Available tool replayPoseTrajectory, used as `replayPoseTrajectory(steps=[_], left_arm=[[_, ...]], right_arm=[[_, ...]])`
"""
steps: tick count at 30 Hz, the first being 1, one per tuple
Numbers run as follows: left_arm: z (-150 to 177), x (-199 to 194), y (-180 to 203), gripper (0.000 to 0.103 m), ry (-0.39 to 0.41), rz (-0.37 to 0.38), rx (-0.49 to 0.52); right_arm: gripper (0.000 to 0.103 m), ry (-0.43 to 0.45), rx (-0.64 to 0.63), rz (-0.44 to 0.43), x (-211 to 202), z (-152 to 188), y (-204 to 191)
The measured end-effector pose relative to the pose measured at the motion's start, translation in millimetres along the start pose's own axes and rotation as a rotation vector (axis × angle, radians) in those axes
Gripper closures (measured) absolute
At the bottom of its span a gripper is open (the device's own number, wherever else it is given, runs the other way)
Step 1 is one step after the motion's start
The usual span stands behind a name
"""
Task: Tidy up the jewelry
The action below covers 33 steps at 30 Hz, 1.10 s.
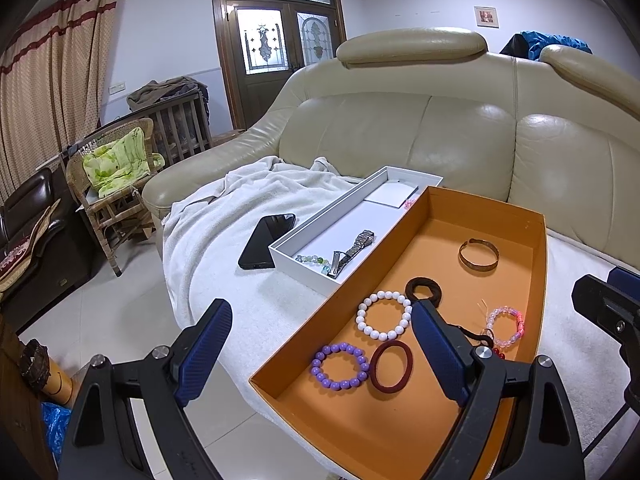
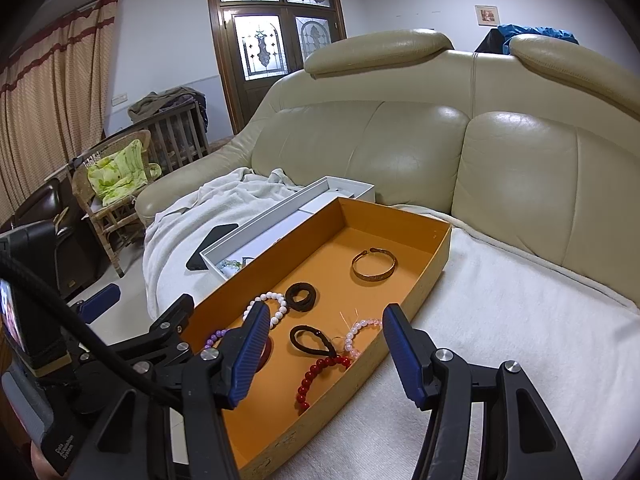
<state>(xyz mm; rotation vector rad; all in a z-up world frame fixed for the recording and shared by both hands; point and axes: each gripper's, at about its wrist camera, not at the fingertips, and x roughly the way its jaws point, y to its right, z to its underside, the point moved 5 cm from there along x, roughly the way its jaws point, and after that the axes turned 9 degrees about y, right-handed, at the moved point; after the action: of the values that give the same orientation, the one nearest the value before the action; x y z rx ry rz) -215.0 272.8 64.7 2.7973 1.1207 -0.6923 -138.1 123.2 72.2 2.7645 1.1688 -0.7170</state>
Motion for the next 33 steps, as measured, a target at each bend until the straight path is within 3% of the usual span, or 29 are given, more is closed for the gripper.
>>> replayPoseTrajectory(steps=[33], left_arm=[[0.7,0.9,0.3,0.012,-0.008,0.004,-0.002]], right_arm=[[0.040,-0.009,0.001,0.004,5.8,1.4,-0.6]])
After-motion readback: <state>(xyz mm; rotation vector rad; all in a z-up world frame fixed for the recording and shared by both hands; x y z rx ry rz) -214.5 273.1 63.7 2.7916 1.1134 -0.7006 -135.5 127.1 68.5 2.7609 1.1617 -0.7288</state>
